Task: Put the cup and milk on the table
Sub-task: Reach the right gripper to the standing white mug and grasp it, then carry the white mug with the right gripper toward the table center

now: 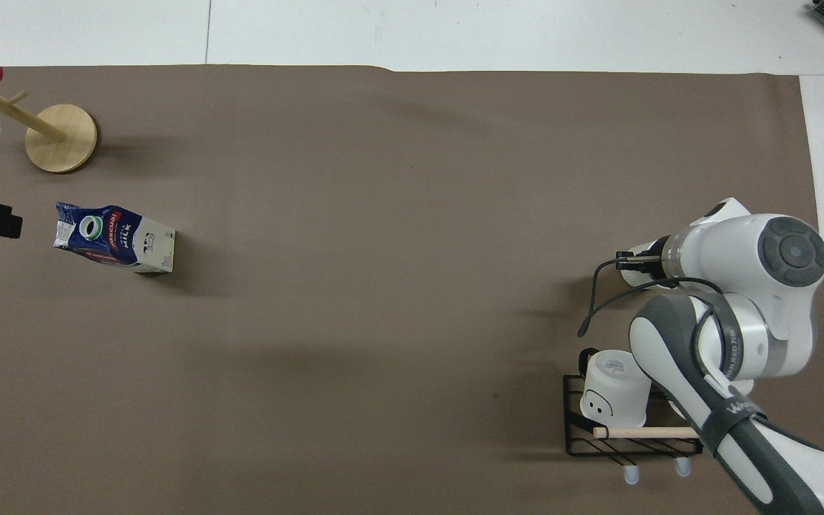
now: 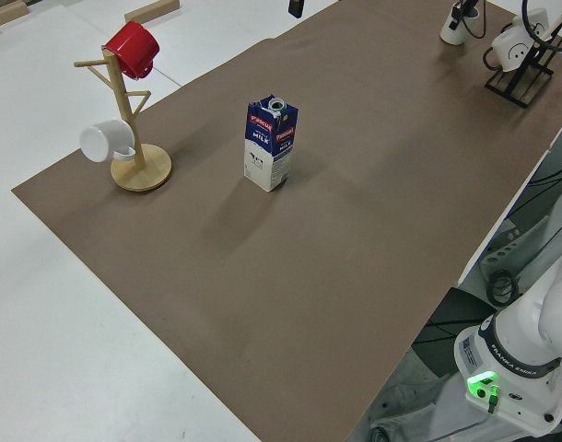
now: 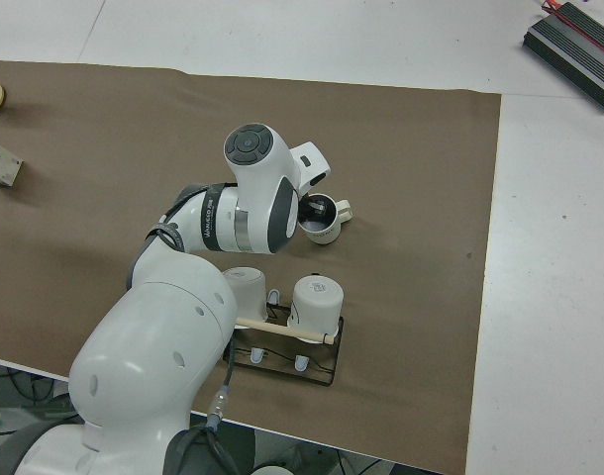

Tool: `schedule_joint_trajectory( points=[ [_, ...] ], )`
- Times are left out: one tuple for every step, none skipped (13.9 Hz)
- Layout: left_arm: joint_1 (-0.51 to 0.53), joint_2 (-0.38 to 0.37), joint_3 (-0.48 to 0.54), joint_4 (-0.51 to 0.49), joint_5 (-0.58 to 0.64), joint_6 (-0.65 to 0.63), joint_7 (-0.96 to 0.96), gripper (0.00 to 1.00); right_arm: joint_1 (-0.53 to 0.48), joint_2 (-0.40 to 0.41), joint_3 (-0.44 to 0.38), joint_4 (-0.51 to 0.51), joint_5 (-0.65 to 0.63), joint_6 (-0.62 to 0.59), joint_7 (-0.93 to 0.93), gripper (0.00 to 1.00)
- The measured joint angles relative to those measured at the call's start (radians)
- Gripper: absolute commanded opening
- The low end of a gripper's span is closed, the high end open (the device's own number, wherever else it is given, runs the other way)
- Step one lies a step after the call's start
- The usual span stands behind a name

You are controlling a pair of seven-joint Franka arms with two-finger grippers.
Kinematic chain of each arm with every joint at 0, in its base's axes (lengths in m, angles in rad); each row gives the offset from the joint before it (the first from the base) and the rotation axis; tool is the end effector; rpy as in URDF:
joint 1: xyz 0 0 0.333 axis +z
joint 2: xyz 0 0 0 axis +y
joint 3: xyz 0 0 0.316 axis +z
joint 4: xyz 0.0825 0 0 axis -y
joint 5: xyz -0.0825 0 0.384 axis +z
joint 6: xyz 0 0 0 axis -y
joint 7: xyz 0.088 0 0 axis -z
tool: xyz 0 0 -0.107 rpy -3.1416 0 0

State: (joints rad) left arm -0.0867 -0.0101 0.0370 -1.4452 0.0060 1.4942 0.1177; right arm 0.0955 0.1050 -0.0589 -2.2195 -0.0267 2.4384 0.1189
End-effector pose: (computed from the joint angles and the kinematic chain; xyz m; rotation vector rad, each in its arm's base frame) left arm 0.5422 -0.0262 0.6819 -3.1218 0.2609 -0.0922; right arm 0.5508 0.0203 0.3398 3.1192 -0.0971 0.1806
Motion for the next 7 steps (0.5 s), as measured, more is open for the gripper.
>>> schedule_joint_trajectory(
  points=[
    [0.0, 0.0, 0.0, 0.0, 0.0, 0.0, 0.0, 1.0, 0.001, 0.001, 0.0, 0.007, 0.0, 0.0, 0.005, 0.0],
    [0.0, 0.0, 0.0, 0.0, 0.0, -0.001, 0.0, 1.0, 0.003, 0.001, 0.001, 0.018, 0.0, -0.005, 0.014, 0.0],
    [0.0, 0.0, 0.0, 0.0, 0.0, -0.001, 0.0, 1.0, 0.005, 0.001, 0.003, 0.036, 0.0, -0.025, 0.024, 0.0],
    [0.0, 0.0, 0.0, 0.0, 0.0, -0.001, 0.0, 1.0, 0.009, 0.0, 0.005, 0.062, 0.0, -0.06, 0.031, 0.0],
    [0.0, 0.0, 0.0, 0.0, 0.0, -0.001, 0.0, 1.0, 0.019, -0.001, 0.005, 0.097, 0.001, -0.106, 0.039, 0.0],
    [0.0, 0.0, 0.0, 0.0, 0.0, -0.001, 0.0, 1.0, 0.034, -0.004, 0.006, 0.137, 0.001, -0.16, 0.058, 0.0],
    [0.0, 0.0, -0.001, 0.0, 0.0, -0.001, 0.0, 1.0, 0.054, -0.007, 0.006, 0.183, 0.001, -0.216, 0.082, 0.0]
  ],
)
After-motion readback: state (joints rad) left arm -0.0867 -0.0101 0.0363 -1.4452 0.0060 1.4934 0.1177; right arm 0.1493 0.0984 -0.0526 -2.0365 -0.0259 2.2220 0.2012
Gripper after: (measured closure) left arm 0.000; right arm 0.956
